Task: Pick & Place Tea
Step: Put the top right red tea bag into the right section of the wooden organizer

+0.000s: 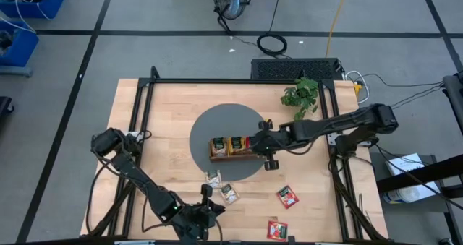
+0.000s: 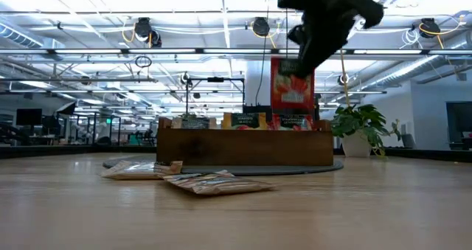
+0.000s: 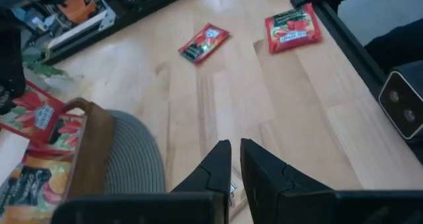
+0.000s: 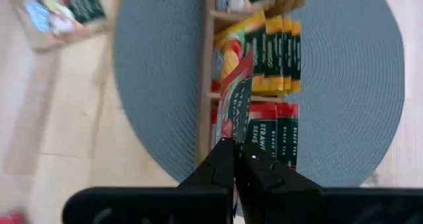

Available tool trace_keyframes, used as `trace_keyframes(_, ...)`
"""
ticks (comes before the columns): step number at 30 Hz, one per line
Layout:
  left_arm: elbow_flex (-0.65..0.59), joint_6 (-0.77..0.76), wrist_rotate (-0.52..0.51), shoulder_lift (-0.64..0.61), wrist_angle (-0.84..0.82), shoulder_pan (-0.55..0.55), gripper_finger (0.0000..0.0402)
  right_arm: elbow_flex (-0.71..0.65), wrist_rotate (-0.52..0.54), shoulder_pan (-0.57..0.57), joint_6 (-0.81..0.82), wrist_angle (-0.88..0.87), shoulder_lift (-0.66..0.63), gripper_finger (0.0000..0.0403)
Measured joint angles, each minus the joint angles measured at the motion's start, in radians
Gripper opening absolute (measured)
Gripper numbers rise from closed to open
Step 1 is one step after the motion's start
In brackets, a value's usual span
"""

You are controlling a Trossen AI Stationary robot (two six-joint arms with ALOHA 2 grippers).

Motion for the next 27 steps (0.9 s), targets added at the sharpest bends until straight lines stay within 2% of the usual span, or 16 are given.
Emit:
trace_keyframes(9, 0.0, -0.091, 0.0, 0.0, -0.013, 0.001, 0.0042, -0.04, 0.028, -0.019, -0.056, 0.017, 0.051, 0.0)
trace_keyframes(16, 0.001, -0.147, 0.0, 0.0, -0.012, 0.001, 0.0042, -0.082, 0.03, -0.035, -0.042, 0.029, 0.05, 0.0)
trace_keyframes(27, 0.001, -0.178, -0.001, -0.001, -0.011, 0.001, 0.0042, -0.177, 0.019, -0.035, -0.055, 0.15, 0.05, 0.0)
